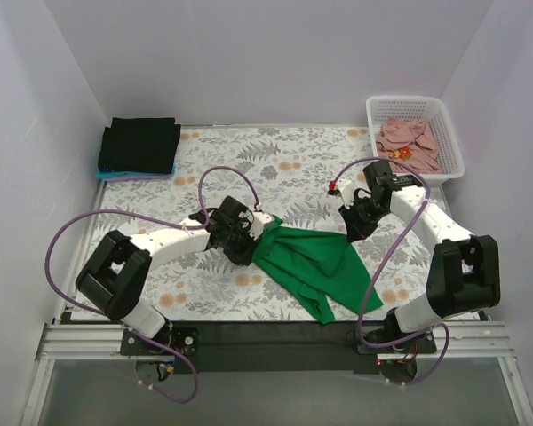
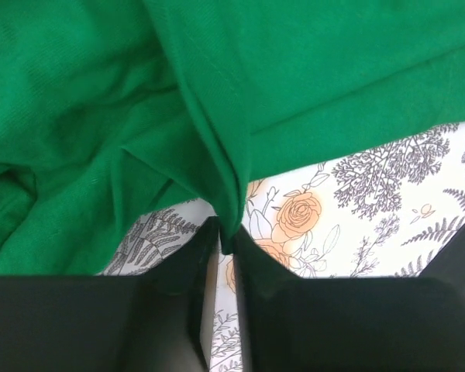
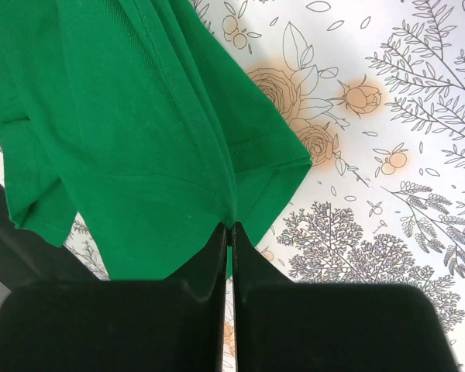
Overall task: Fold and stack the t-shirts
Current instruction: Flatten the tshirt out
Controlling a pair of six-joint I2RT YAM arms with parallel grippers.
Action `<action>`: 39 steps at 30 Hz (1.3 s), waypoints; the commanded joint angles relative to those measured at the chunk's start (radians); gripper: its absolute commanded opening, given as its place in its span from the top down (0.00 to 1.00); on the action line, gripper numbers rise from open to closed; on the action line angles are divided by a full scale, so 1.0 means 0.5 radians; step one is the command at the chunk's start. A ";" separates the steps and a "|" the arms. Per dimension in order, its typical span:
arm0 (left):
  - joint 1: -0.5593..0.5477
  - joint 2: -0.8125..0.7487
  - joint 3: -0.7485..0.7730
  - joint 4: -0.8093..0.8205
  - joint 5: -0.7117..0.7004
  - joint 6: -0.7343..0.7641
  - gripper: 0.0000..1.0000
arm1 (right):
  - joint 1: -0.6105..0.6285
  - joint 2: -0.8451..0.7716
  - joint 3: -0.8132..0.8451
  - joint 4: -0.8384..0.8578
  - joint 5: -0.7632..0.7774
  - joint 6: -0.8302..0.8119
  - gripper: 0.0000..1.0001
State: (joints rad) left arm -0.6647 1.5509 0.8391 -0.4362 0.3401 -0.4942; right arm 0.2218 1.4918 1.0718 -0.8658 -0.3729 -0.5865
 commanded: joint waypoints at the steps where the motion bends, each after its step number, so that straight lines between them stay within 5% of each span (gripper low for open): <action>1: 0.019 -0.031 0.129 0.035 -0.069 -0.055 0.95 | -0.017 -0.001 0.105 -0.039 -0.012 0.007 0.99; 10: 0.500 -0.255 0.573 -0.388 -0.005 -0.067 1.00 | -0.069 -0.002 0.406 -0.042 0.132 -0.039 0.99; 17: 0.884 -0.215 1.043 -0.579 -0.174 0.025 1.00 | -0.124 0.029 0.948 -0.023 0.313 0.001 0.99; 26: 1.314 -0.101 1.944 -0.664 -0.364 -0.042 1.00 | -0.214 -0.158 1.436 0.234 0.528 0.035 0.99; 32: 1.412 -0.205 2.337 -0.609 -0.416 -0.061 1.00 | -0.226 -0.336 1.685 0.434 0.669 0.072 0.99; 39: 1.412 -0.671 2.234 -0.361 -0.597 -0.138 1.00 | -0.226 -0.728 1.796 0.614 0.736 0.164 0.99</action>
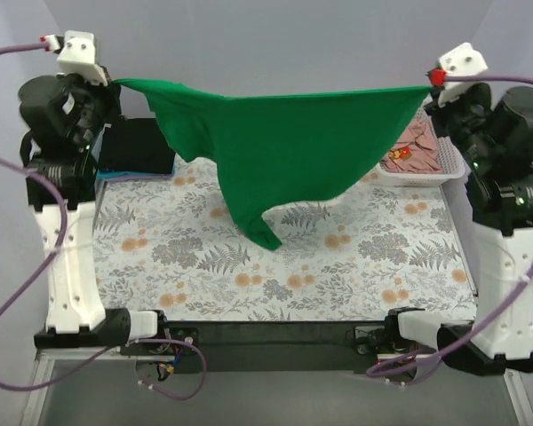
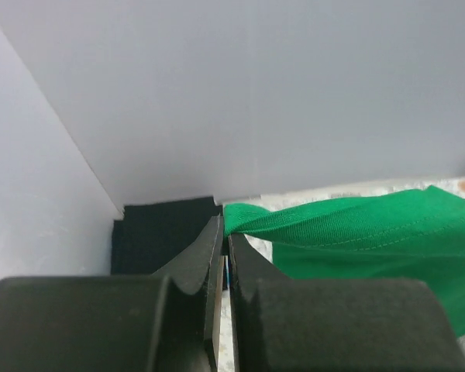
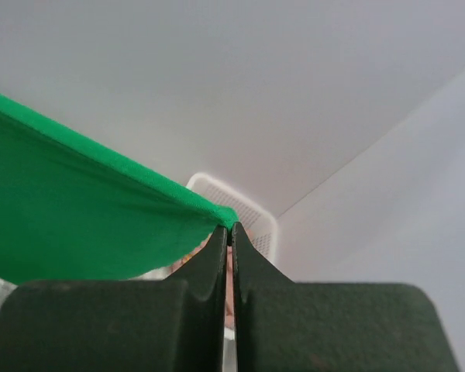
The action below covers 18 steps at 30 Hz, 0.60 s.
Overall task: Fold and stack the t-shirts
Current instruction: Flatten the tshirt out
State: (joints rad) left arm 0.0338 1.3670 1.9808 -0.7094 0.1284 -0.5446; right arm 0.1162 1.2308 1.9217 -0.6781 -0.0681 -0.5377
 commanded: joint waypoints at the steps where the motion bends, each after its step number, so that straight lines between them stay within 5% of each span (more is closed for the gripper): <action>1: 0.012 -0.462 -0.096 0.295 -0.198 -0.040 1.00 | -0.014 -0.258 0.084 0.270 0.127 0.072 0.99; 8: 0.012 -0.905 -0.164 0.468 -0.376 -0.019 1.00 | -0.014 -0.636 0.035 0.482 0.201 0.130 0.99; 18: 0.015 -0.835 0.315 0.330 -0.686 0.165 1.00 | -0.014 -0.704 0.259 0.604 0.274 0.032 0.99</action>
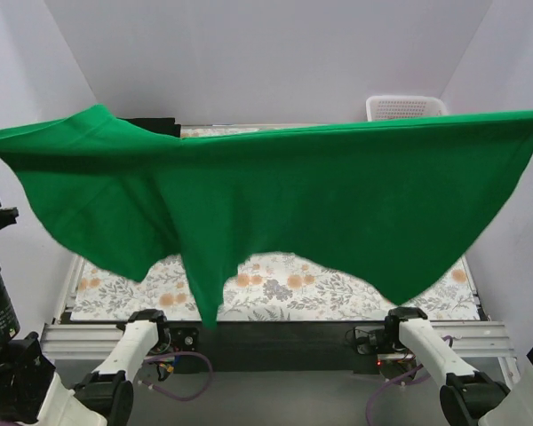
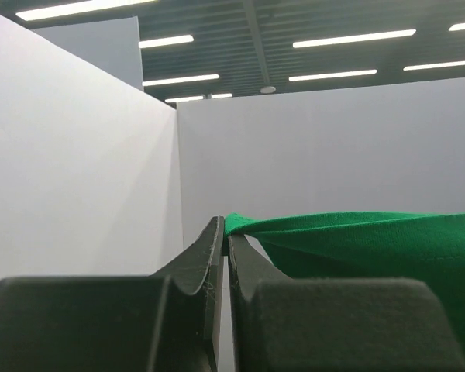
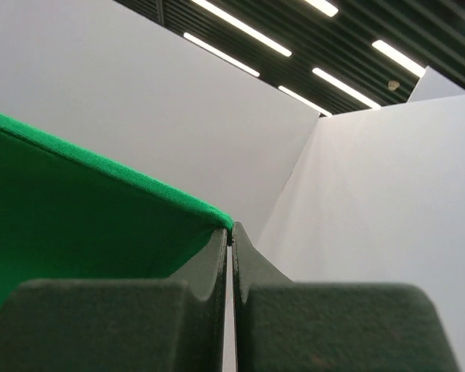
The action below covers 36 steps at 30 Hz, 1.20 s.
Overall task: Fold and stack the t-shirts
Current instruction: Flatten the tshirt out
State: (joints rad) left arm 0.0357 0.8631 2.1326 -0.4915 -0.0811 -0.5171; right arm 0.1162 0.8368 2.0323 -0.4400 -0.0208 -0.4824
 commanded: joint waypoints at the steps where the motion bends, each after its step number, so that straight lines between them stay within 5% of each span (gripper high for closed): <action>1: 0.011 0.170 -0.004 -0.121 -0.273 0.126 1.00 | -0.014 0.087 0.004 0.134 0.174 -0.087 0.99; 5: 0.011 0.087 -0.297 -0.149 -0.213 0.193 1.00 | -0.014 0.063 -0.274 0.159 -0.037 -0.097 0.99; 8: 0.008 -0.072 -0.794 -0.167 -0.072 0.288 1.00 | -0.011 0.029 -0.566 0.190 -0.136 -0.118 0.99; 16: 0.011 -0.376 -2.113 -0.162 0.367 0.246 1.00 | -0.011 -0.051 -1.787 0.416 -0.428 -0.296 0.99; 20: 0.011 -0.306 -2.463 0.022 0.469 0.236 1.00 | -0.011 0.050 -2.254 0.698 -0.523 -0.357 0.99; 26: 0.011 0.243 -2.682 0.360 0.515 0.267 1.00 | 0.050 0.616 -2.503 1.164 -0.480 -0.379 0.99; 36: 0.008 1.484 -2.290 0.679 0.359 0.264 1.00 | 0.059 1.510 -2.053 1.402 -0.330 -0.342 0.99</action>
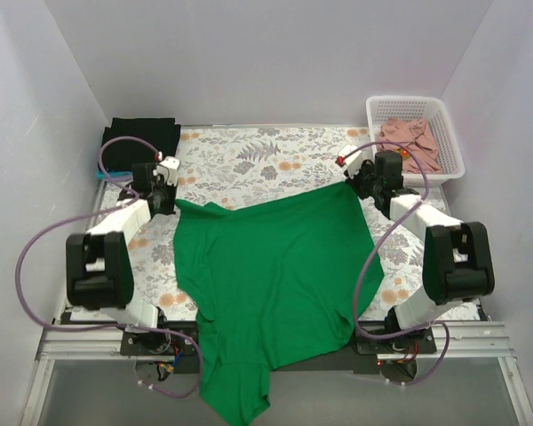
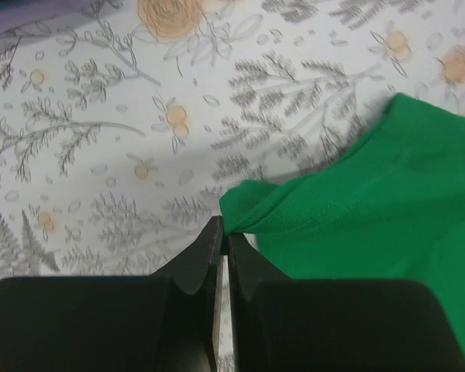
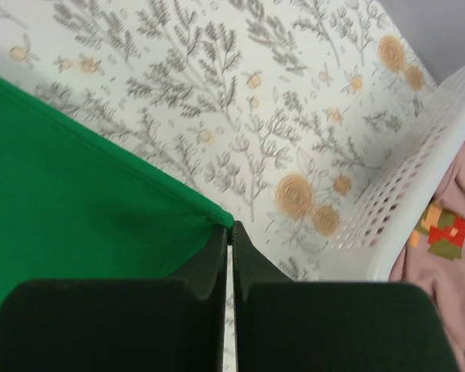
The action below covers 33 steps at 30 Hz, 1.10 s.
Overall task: Fold and stack the t-shirts
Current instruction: Flatten the tshirt out
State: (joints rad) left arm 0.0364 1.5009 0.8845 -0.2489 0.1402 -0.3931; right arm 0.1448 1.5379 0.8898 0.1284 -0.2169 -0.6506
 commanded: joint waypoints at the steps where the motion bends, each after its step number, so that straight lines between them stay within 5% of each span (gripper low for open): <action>1: 0.007 0.286 0.328 0.203 -0.096 0.019 1.00 | 0.002 0.160 0.272 0.265 0.063 -0.018 0.99; 8: 0.007 0.826 0.835 0.203 -0.133 -0.018 1.00 | 0.005 0.525 0.546 0.268 0.200 -0.085 0.99; 17: 0.007 1.167 1.262 0.130 0.011 -0.027 1.00 | 0.017 0.796 0.889 0.234 0.400 -0.033 0.99; 27: 0.007 1.661 2.062 0.013 0.170 -0.174 1.00 | 0.033 0.943 1.175 -0.017 0.673 0.059 0.99; 29: 0.004 1.792 2.313 -0.100 0.189 -0.168 0.99 | 0.036 0.943 1.202 -0.085 0.664 0.077 0.90; 30: 0.007 1.842 2.406 -0.255 0.183 -0.153 0.79 | 0.039 0.949 1.224 -0.124 0.661 0.080 0.81; 32: 0.004 1.949 2.620 -0.416 0.094 -0.137 0.46 | 0.042 0.962 1.310 -0.238 0.658 0.117 0.39; 33: 0.013 1.941 2.621 -0.468 0.073 -0.168 0.09 | 0.045 0.956 1.337 -0.254 0.652 0.129 0.20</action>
State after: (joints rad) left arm 0.0357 2.4775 2.1113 -0.3431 0.2024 -0.4614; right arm 0.1627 2.0098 1.4792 0.0593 0.0875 -0.6147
